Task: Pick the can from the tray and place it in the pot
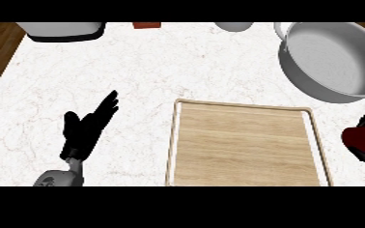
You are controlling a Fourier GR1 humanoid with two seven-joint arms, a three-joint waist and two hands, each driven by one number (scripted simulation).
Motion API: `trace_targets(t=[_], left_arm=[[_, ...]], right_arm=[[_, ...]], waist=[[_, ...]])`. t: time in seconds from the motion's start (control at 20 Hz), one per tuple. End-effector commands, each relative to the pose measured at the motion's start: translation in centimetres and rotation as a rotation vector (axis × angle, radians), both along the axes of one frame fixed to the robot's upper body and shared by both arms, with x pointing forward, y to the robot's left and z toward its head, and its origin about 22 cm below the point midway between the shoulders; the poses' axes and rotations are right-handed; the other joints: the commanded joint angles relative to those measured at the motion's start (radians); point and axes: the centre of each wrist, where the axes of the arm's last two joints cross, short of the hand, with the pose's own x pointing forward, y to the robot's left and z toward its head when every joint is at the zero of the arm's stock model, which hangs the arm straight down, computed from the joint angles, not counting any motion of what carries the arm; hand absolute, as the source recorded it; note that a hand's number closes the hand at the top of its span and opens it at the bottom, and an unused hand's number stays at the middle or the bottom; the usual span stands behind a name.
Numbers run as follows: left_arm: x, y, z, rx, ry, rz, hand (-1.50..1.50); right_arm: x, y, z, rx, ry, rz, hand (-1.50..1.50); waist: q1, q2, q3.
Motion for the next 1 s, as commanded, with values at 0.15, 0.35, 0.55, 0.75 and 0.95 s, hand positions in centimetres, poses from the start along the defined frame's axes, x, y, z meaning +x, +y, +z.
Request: trace_targets(t=[0.15,0.35,0.55,0.75,0.95], left_arm=[[0.9,-0.1,0.2,0.002,0.008,-0.039,0.00],[0.5,-1.9,-0.9,0.001,0.002,-0.058,0.00],[0.8,-1.0,-0.2,-0.006,-0.009,-0.059,0.00],[1.0,-1.3,0.1,0.000,-0.023,-0.064,0.00],[2.4,-1.9,0.2,-0.008,-0.016,-0.070,0.00]], right_arm=[[-6.3,-9.6,6.2,-0.077,-0.128,-0.183,1.50],[-7.7,-10.7,6.4,-0.160,-0.147,-0.215,1.50],[-8.4,-11.7,7.5,-0.243,-0.212,-0.223,1.50],[-6.2,-12.1,10.2,-0.374,-0.236,-0.248,1.50],[-3.9,-11.7,11.7,-0.428,-0.229,-0.238,1.50]], waist=[[0.041,0.008,0.004],[0.058,0.004,0.002],[0.060,-0.001,0.001],[0.074,-0.001,-0.001],[0.069,-0.001,-0.003]])
